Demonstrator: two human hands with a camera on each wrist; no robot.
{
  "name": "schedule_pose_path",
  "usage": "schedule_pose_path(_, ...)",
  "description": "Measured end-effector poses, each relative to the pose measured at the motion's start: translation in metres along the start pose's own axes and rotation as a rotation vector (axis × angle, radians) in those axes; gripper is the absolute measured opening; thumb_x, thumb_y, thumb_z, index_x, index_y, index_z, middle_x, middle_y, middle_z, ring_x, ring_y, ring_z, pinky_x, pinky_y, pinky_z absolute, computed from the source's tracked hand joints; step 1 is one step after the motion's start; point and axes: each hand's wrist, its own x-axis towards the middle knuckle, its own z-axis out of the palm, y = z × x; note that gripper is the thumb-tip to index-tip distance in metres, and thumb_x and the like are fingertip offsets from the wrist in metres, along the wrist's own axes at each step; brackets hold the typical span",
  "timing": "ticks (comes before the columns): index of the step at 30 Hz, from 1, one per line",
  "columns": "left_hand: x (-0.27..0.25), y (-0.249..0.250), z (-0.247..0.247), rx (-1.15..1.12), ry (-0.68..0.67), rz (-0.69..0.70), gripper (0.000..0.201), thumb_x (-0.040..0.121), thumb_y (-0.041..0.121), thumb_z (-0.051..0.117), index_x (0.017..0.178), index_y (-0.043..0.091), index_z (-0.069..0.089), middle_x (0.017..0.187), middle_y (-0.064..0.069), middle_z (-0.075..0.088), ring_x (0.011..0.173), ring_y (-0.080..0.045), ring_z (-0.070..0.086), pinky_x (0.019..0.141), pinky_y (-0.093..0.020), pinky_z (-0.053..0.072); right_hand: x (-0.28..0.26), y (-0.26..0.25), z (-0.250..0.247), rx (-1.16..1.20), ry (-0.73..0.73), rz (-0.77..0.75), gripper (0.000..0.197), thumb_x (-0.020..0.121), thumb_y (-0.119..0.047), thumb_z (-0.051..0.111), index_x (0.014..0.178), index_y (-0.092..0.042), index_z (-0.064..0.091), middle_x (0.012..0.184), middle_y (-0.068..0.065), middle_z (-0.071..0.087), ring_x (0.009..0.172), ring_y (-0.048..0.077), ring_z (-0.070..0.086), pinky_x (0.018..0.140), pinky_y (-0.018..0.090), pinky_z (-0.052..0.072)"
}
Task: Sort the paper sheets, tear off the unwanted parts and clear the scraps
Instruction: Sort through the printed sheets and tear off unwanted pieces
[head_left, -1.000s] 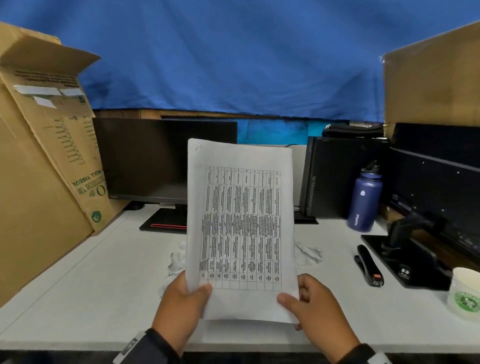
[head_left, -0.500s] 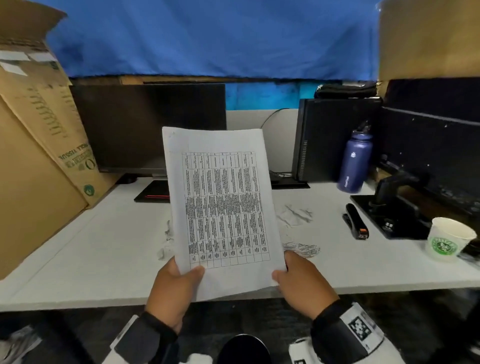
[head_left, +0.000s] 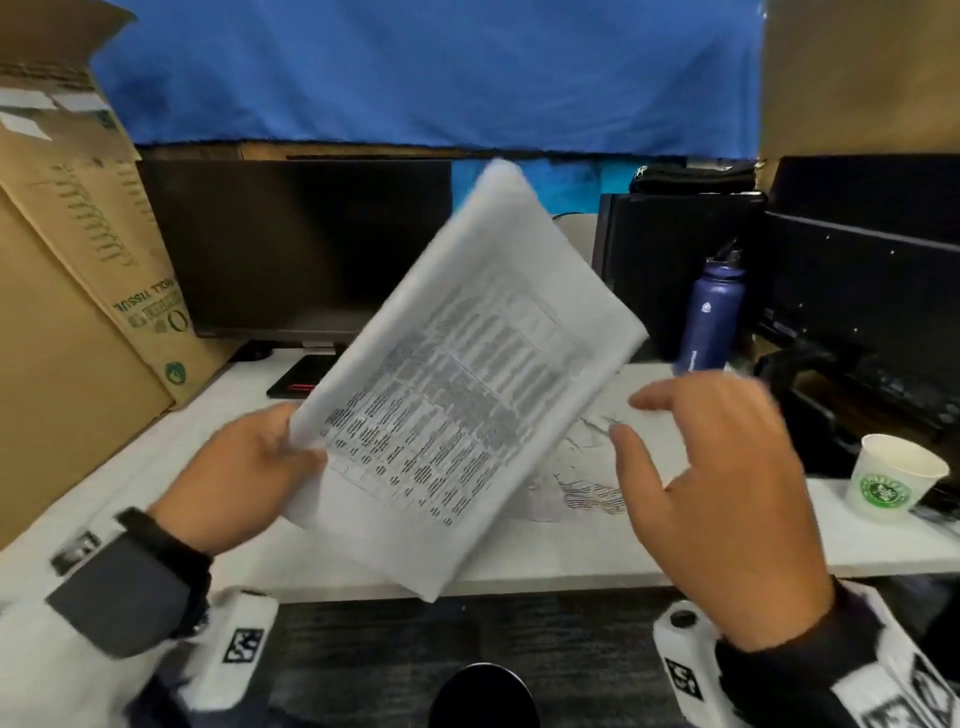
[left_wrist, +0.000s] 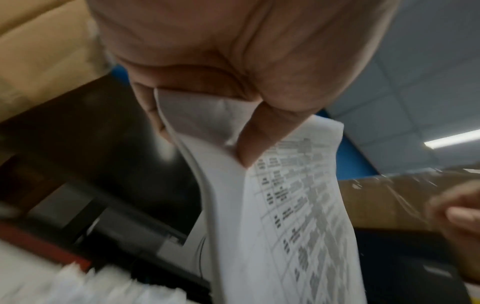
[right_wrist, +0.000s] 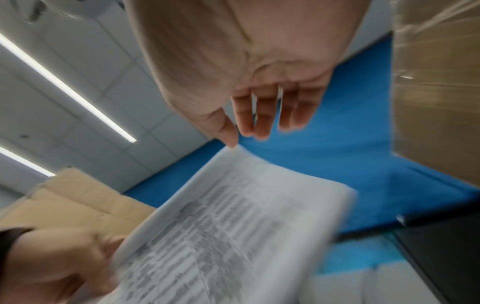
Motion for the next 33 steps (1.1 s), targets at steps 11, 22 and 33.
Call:
schedule_pose_path(11,-0.015,0.054,0.009,0.683,-0.058,0.649,0.018,0.088,0.024,0.047,0.091,0.039,0.055,0.081,0.013,0.064,0.073,-0.015,0.062,0.060,-0.032,0.052,-0.005,-0.027,0.032,-0.258,-0.338,-0.133,0.033,0.069,-0.003,0.056,0.092,-0.027,0.055,0.076,-0.010,0.052,0.080,0.023,0.056,0.096,0.050,0.041)
schedule_pose_path(22,-0.011,0.025,0.047,-0.386,0.164,0.056,0.121,0.078,0.026,0.082,0.153,0.043,-0.011,0.156,0.011,0.021,0.143,-0.008,0.027,0.115,-0.037,0.030,0.027,0.048,0.039,0.444,-0.158,0.534,0.010,0.092,-0.012,0.056,0.088,-0.020,0.058,0.081,0.007,0.068,0.077,0.032,0.065,0.068,0.047,0.054)
schedule_pose_path(33,-0.007,0.026,0.117,-0.836,0.131,-0.145,0.038,0.102,0.010,0.041,0.110,0.040,0.064,0.109,0.017,0.073,0.108,-0.012,0.068,0.096,-0.039,0.051,0.002,0.028,0.107,0.978,-0.211,0.828,0.022,0.099,-0.006,0.051,0.108,-0.021,0.064,0.101,-0.007,0.075,0.098,0.012,0.071,0.083,0.030,0.054)
